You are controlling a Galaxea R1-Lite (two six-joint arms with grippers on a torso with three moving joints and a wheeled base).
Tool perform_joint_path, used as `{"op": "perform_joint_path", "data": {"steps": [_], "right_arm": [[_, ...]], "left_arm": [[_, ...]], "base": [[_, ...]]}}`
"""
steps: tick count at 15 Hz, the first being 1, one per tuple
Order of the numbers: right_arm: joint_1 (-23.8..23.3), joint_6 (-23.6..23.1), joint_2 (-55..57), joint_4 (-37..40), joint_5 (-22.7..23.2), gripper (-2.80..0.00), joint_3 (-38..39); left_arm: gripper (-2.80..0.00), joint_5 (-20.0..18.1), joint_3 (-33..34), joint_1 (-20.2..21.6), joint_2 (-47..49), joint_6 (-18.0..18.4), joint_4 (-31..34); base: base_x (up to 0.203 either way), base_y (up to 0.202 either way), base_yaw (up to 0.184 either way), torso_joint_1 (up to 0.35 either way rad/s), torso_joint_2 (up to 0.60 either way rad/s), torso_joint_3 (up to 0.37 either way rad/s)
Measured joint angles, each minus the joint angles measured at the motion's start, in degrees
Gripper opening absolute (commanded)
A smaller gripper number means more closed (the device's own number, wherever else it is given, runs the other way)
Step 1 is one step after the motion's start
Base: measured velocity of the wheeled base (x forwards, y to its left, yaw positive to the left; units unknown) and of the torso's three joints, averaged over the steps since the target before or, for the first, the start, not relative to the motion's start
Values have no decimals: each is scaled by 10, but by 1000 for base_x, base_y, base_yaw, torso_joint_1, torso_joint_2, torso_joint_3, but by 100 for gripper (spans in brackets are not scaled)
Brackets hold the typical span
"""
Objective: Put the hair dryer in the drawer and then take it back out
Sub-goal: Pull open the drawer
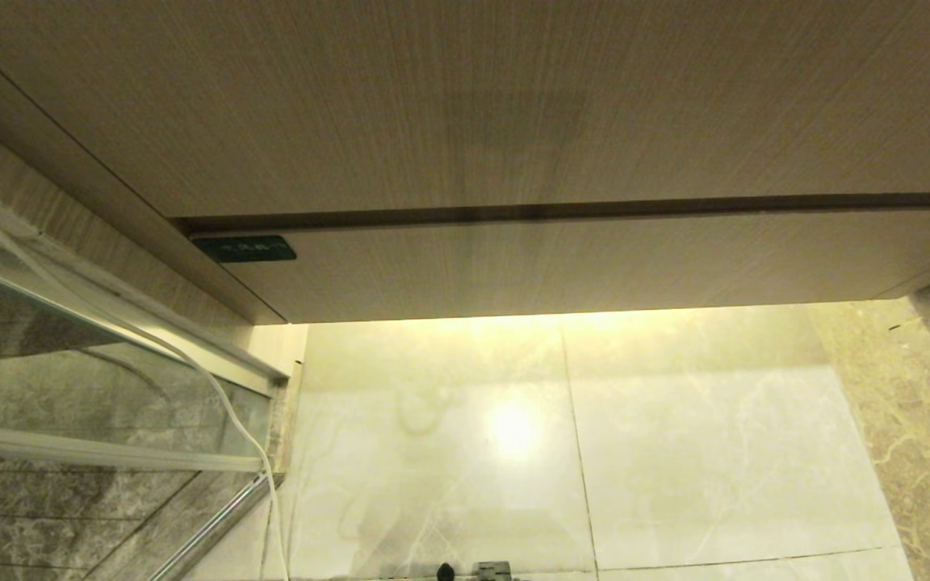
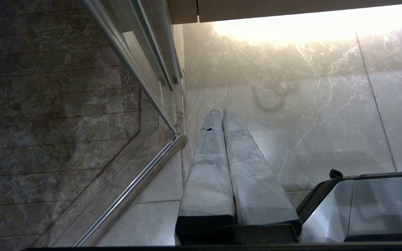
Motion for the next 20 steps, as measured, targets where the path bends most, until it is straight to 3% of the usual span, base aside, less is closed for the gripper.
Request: {"op": "perform_joint_path", "data": {"steps": [14, 16, 20], "right_arm": [[0, -17, 0, 16, 3, -280, -9], [0, -38, 6, 51, 13, -280, -67], [0, -86, 31, 219, 62, -280, -288]], "left_arm": [[-280, 0, 0, 0, 0, 0, 0], [-280, 0, 0, 0, 0, 0, 0], [-280, 0, 0, 0, 0, 0, 0]], "base": [[0, 0, 0, 0, 0, 0], [0, 0, 0, 0, 0, 0], [0, 0, 0, 0, 0, 0]]}}
